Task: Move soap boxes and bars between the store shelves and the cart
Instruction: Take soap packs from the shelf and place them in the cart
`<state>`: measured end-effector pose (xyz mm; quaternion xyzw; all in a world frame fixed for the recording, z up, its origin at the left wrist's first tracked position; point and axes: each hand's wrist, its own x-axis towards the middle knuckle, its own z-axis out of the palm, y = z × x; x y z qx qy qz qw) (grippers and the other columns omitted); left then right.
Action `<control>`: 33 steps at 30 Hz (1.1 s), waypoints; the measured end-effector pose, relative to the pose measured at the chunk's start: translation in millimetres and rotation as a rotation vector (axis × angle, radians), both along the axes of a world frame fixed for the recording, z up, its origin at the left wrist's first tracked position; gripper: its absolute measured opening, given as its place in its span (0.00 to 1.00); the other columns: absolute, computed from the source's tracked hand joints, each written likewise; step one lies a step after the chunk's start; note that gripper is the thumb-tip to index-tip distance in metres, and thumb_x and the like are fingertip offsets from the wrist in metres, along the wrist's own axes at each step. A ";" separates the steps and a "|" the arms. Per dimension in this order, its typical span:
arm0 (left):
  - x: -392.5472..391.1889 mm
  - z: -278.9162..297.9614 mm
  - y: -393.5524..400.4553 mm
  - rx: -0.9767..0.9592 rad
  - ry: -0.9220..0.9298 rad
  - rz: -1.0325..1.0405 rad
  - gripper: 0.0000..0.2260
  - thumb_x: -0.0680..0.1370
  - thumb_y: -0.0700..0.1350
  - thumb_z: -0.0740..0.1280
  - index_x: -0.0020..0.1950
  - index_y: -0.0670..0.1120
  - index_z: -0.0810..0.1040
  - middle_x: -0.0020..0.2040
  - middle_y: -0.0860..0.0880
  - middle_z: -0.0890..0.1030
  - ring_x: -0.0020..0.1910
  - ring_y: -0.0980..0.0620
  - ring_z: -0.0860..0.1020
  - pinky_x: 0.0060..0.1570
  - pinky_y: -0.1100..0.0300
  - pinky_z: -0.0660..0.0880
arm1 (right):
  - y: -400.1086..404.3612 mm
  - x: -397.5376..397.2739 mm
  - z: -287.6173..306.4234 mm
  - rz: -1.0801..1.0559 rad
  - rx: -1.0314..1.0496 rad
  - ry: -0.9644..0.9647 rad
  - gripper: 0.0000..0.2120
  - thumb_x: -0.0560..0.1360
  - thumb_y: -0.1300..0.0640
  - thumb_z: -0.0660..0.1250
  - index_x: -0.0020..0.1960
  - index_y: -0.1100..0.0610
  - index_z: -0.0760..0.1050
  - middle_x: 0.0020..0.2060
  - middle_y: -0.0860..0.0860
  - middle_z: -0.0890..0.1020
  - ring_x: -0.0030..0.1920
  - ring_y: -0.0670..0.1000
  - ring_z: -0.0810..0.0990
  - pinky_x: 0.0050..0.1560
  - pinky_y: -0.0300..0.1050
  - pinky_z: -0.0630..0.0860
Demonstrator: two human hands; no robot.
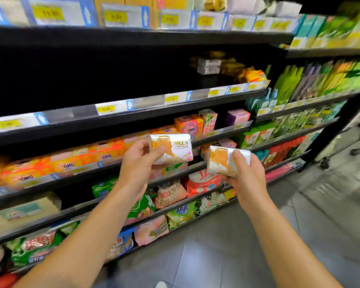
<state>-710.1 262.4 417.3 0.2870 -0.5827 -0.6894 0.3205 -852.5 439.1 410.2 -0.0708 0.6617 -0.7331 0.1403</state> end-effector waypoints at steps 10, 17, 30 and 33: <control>-128.2 38.4 -34.2 -0.318 -0.022 0.037 0.13 0.71 0.49 0.72 0.54 0.50 0.78 0.51 0.49 0.83 0.52 0.50 0.82 0.55 0.44 0.79 | -35.1 -123.7 23.2 -0.045 -0.014 0.088 0.01 0.82 0.53 0.64 0.52 0.49 0.73 0.48 0.51 0.80 0.45 0.51 0.83 0.37 0.45 0.81; -224.1 63.3 -36.4 -0.733 -0.020 0.183 0.12 0.75 0.44 0.73 0.56 0.52 0.77 0.50 0.59 0.80 0.51 0.64 0.79 0.46 0.73 0.75 | -50.2 -219.8 33.2 0.047 -0.020 0.211 0.03 0.81 0.52 0.64 0.53 0.49 0.74 0.48 0.52 0.81 0.45 0.52 0.82 0.38 0.45 0.81; -376.6 86.7 -59.9 -0.678 -0.584 0.378 0.21 0.75 0.53 0.71 0.65 0.49 0.72 0.49 0.49 0.82 0.49 0.51 0.79 0.45 0.60 0.70 | -53.6 -347.6 23.8 0.319 -0.060 0.158 0.08 0.79 0.53 0.66 0.57 0.52 0.75 0.50 0.53 0.82 0.48 0.54 0.83 0.35 0.39 0.78; -392.2 87.1 -58.6 -0.713 -0.766 0.291 0.21 0.75 0.57 0.69 0.63 0.48 0.72 0.53 0.46 0.81 0.53 0.45 0.79 0.47 0.55 0.74 | -57.3 -354.3 23.7 0.347 -0.071 0.147 0.07 0.79 0.53 0.66 0.56 0.52 0.75 0.49 0.53 0.82 0.47 0.53 0.83 0.35 0.40 0.78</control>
